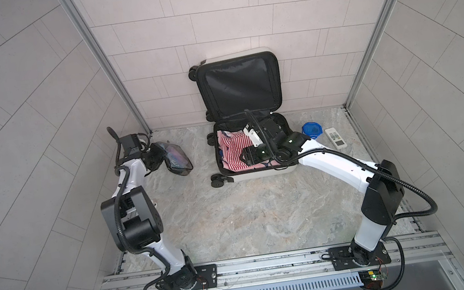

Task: Pack the luggage
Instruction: 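Grasp the clear toiletry pouch edge with the left gripper and lift it, then carry the toiletry pouch over the suitcase with the left gripper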

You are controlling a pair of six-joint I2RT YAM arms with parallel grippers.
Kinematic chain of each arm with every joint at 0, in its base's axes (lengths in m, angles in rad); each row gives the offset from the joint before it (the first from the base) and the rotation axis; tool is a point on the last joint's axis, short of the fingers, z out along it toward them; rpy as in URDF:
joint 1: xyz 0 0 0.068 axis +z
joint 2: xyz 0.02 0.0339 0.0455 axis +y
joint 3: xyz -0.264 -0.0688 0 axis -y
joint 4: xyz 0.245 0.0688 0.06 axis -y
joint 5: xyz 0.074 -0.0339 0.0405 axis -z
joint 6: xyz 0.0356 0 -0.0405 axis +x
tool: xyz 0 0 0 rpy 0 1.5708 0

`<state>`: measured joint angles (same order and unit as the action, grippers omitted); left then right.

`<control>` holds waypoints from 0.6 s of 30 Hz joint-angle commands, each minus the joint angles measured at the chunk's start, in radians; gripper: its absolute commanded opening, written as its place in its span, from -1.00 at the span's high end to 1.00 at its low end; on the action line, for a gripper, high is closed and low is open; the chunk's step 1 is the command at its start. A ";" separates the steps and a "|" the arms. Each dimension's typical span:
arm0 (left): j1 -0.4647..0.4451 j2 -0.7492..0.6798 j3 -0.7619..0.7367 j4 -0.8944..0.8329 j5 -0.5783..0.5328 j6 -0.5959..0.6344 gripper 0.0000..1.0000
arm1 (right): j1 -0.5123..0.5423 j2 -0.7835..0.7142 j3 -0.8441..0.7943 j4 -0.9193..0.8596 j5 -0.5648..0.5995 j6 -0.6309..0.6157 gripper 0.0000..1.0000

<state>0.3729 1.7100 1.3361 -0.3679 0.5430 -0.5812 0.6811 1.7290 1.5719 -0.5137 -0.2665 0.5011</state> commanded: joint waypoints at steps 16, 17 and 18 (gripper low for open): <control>-0.196 -0.209 0.174 -0.081 0.150 -0.027 1.00 | -0.093 -0.017 0.037 0.003 -0.090 0.063 -0.37; -0.217 -0.213 0.183 -0.074 0.153 -0.037 1.00 | -0.109 -0.019 0.029 0.018 -0.111 0.077 -0.38; -0.238 -0.213 0.196 -0.070 0.159 -0.049 1.00 | -0.124 -0.022 0.022 0.036 -0.135 0.094 -0.38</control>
<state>0.1757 1.5322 1.4822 -0.4831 0.6567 -0.5957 0.5896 1.7287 1.5959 -0.5190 -0.3386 0.5449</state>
